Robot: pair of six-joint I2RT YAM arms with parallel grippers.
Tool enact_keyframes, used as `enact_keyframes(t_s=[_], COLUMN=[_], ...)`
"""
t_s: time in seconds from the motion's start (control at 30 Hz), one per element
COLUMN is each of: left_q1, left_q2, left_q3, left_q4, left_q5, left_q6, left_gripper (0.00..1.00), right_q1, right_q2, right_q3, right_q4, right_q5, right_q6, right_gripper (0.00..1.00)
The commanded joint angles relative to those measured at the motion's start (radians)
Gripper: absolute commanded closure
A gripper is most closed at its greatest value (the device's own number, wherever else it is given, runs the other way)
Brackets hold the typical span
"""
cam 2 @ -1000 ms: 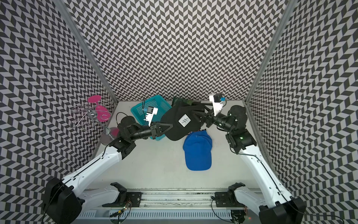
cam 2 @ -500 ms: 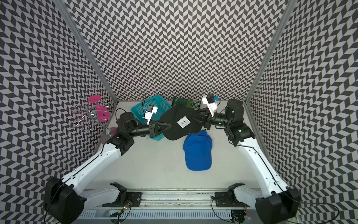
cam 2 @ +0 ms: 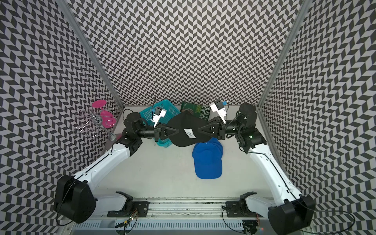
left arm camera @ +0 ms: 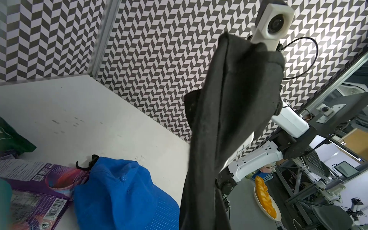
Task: Turn the baseball cap inside out
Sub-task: Turn over the baseball cap.
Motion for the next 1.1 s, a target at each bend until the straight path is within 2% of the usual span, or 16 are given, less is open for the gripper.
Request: enact_keyframes(t_s=[0.0, 0.13, 0.2, 0.3, 0.37, 0.43, 0.5, 0.63, 0.77, 0.9, 1.07], left_q1=[0.051, 0.055, 0.056, 0.058, 0.058, 0.059, 0.059, 0.059, 0.058, 0.057, 0.056], left_q2=[0.029, 0.007, -0.024, -0.092, -0.126, -0.149, -0.162, -0.166, -0.149, -0.141, -0.136], left_q3=[-0.009, -0.037, -0.055, -0.081, -0.098, -0.107, -0.104, -0.095, -0.093, -0.084, -0.082], left_q4=[-0.040, -0.035, -0.027, -0.021, -0.003, 0.011, 0.011, 0.016, 0.050, 0.060, 0.060], left_q5=[-0.046, -0.022, -0.010, -0.021, -0.029, -0.032, -0.042, -0.065, -0.052, -0.033, -0.031], left_q6=[0.010, -0.014, -0.036, -0.051, -0.073, -0.093, -0.105, -0.119, -0.151, -0.159, -0.168], left_gripper=[0.99, 1.00, 1.00, 1.00, 1.00, 1.00, 1.00, 1.00, 1.00, 1.00, 1.00], right_q1=[-0.022, -0.055, -0.110, -0.222, -0.279, -0.297, -0.293, -0.288, -0.247, -0.192, -0.108], right_q2=[-0.059, -0.060, -0.064, -0.067, -0.067, -0.063, -0.054, -0.073, -0.092, -0.065, -0.009], right_q3=[0.033, 0.031, 0.018, -0.036, -0.093, -0.141, -0.147, -0.144, -0.170, -0.180, -0.139], right_q4=[0.142, 0.136, 0.117, 0.115, 0.155, 0.211, 0.197, 0.113, 0.149, 0.196, 0.185], right_q5=[-0.114, -0.047, 0.052, 0.221, 0.288, 0.280, 0.252, 0.255, 0.250, 0.240, 0.242], right_q6=[0.037, 0.028, 0.026, 0.092, 0.177, 0.245, 0.251, 0.232, 0.257, 0.284, 0.242], right_gripper=[0.88, 0.85, 0.62, 0.38, 0.30, 0.23, 0.16, 0.13, 0.12, 0.16, 0.21])
